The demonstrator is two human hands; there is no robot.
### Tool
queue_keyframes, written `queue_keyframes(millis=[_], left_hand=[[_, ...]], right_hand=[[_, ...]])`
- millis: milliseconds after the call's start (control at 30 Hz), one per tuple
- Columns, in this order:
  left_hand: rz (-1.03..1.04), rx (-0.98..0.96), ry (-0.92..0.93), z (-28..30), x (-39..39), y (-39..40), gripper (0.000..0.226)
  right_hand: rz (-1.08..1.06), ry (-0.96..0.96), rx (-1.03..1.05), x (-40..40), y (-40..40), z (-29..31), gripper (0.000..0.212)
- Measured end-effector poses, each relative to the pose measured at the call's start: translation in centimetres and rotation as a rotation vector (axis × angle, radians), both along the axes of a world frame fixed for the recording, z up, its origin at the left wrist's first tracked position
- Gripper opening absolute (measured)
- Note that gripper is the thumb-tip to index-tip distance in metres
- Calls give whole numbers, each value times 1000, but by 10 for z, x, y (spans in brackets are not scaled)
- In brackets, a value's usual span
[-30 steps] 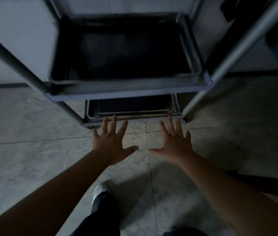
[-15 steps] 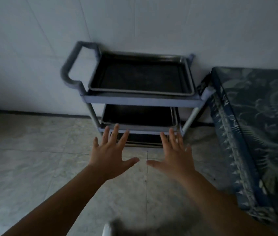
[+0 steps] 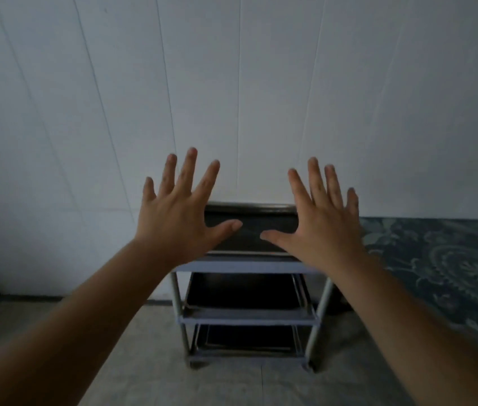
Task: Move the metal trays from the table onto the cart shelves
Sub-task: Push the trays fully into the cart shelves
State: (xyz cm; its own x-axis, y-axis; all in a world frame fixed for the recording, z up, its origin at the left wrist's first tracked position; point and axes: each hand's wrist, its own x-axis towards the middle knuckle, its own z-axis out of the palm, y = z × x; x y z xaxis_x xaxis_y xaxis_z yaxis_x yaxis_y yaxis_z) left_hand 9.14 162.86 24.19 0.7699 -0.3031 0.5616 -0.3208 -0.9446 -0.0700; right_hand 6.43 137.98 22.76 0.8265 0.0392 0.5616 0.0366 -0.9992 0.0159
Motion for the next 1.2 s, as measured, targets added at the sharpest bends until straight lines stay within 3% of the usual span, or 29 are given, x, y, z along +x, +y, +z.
queue_keyframes(millis=[167,400,1200], left_hand=[[-4,-20,-198,63,-18,10,104],[-30,-20,-324,93,-41,20,103],[-16,-14,-224,62,-26,6,105]], right_hand=[[-17,-181,-28,-19,7,66,114],[-17,-283,-66,-41,16,95,115],[37,-206,-93,-21,4,79,116]])
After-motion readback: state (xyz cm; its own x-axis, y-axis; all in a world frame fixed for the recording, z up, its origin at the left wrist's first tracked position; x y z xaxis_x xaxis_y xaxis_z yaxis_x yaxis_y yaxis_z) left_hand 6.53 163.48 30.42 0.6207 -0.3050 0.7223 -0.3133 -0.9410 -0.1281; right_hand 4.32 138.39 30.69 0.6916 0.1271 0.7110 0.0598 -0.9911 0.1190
